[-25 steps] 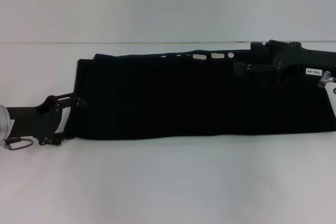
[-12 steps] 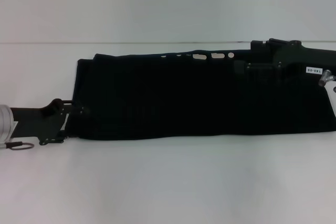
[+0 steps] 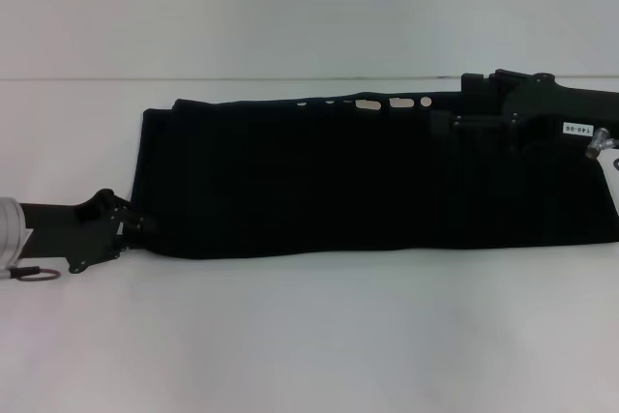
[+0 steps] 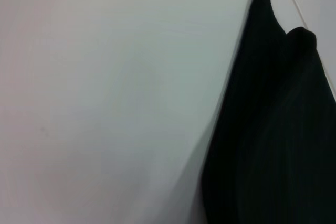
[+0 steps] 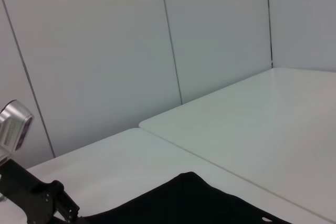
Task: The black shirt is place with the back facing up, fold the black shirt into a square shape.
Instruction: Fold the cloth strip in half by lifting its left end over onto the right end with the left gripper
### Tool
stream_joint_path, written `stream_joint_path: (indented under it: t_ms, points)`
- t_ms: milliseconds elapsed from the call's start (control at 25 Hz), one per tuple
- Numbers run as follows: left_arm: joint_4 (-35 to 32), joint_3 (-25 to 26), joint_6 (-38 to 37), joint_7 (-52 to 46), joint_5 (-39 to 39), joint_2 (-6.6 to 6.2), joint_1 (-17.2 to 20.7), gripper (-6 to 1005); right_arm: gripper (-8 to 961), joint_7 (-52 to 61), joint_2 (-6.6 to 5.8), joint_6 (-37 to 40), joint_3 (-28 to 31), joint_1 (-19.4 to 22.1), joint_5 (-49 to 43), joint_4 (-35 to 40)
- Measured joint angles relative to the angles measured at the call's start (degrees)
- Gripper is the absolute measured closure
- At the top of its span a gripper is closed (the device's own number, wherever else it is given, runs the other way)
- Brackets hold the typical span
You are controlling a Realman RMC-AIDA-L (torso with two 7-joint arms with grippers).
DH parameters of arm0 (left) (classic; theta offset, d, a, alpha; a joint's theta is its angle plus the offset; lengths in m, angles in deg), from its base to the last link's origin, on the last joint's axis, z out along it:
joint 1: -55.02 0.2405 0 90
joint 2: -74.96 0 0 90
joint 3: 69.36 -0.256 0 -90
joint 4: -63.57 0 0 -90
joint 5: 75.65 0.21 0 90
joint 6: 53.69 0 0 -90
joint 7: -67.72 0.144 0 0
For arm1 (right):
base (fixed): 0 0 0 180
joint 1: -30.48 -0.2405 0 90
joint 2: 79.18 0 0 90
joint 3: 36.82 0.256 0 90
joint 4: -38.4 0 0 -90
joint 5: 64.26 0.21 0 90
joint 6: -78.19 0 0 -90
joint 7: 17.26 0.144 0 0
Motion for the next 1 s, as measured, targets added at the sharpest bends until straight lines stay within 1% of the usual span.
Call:
stream_joint_path:
  t_ms: [80, 440, 680, 880, 1000]
  points:
    - [0.0, -0.6, 0.1, 0.0, 0.0, 0.0, -0.1, 712, 36, -0.1, 0.05, 0.0, 0.0, 0.0, 0.0, 0.0]
    - [-0.1, -1.1, 0.2, 0.9, 0.0, 0.06, 0.0, 935, 36, -0.2, 0.09, -0.1, 0.0, 0.2, 0.0, 0.0]
    - [-0.9, -0.7, -0.5, 4.4, -0.2, 0.09, 0.9, 979, 36, -0.1, 0.12, -0.2, 0.1, 0.5, 0.5, -0.1]
    - [-1.3, 2.2, -1.2, 13.3, -0.5, 0.03, 1.6, 970, 36, 0.4, 0.18, -0.3, 0.1, 1.2, 3.2, -0.6]
    - [-3.2, 3.1, -2.5, 17.8, -0.5, -0.11, 2.7, 965, 36, 1.1, 0.57, -0.5, 0.2, 1.5, 4.8, -0.7]
